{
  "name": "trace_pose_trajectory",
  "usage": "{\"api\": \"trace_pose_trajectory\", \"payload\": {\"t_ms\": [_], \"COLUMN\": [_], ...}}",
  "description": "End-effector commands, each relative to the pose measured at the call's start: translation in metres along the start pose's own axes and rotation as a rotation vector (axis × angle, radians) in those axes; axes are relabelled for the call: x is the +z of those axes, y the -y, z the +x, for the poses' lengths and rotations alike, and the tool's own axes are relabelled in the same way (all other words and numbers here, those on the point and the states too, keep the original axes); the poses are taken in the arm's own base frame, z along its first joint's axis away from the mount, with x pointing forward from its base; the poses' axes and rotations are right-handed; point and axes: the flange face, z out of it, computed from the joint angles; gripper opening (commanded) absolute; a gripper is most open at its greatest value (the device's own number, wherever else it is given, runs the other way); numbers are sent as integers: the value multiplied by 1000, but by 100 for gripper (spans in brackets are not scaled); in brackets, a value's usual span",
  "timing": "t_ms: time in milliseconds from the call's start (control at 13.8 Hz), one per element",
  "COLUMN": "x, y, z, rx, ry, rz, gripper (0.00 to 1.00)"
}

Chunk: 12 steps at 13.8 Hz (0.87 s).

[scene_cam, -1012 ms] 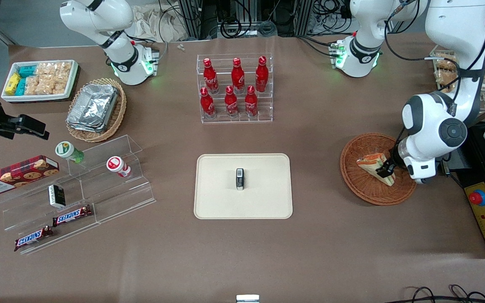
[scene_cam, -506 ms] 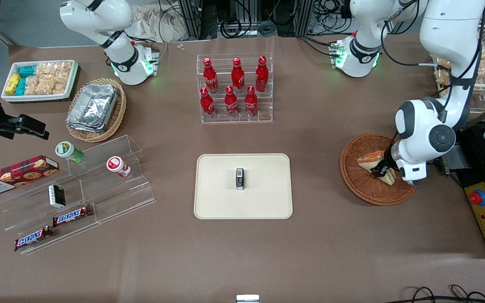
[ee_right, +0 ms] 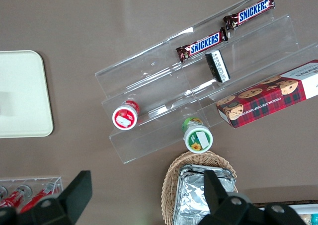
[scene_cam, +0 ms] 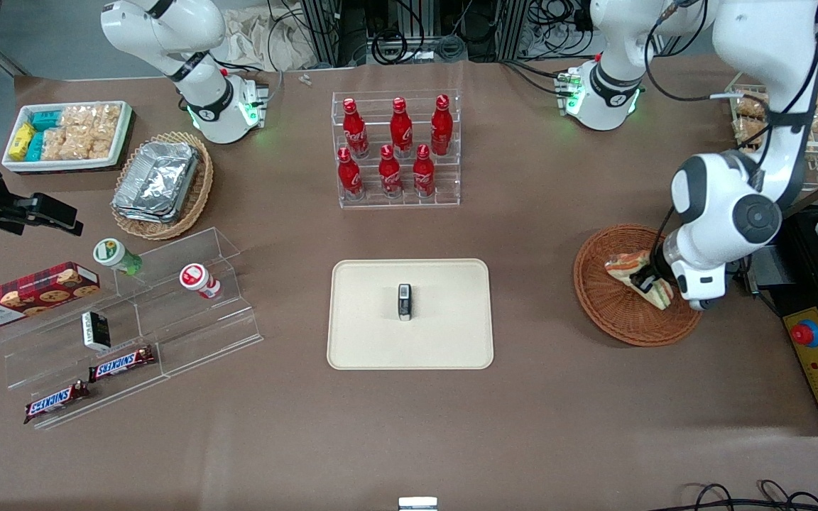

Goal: Place sandwich from basket to tray
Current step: 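Lift the sandwich and carry it over the cream tray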

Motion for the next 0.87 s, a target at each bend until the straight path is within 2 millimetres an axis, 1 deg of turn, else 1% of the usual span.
{"api": "trace_pose_trajectory", "payload": {"t_ms": [0, 72, 145, 217, 289, 361, 506, 578, 651, 795], "x": [-80, -98, -107, -116, -123, -123, -113, -106, -99, -73], "y": [-3, -18, -36, -59, -80, -100, -143, -161, -179, -206], "z": [-33, -51, -73, -100, -124, -143, -184, -200, -209, -220], "rx": [202, 288, 359, 427, 497, 580, 711, 743, 783, 812], "ry": [3, 1, -10, -31, -47, -48, -30, -20, -21, -13], "rz": [-20, -19, -18, -26, -33, -40, -54, -57, -54, -29], "gripper": [0, 0, 0, 0, 0, 0, 0, 0, 0, 0]}}
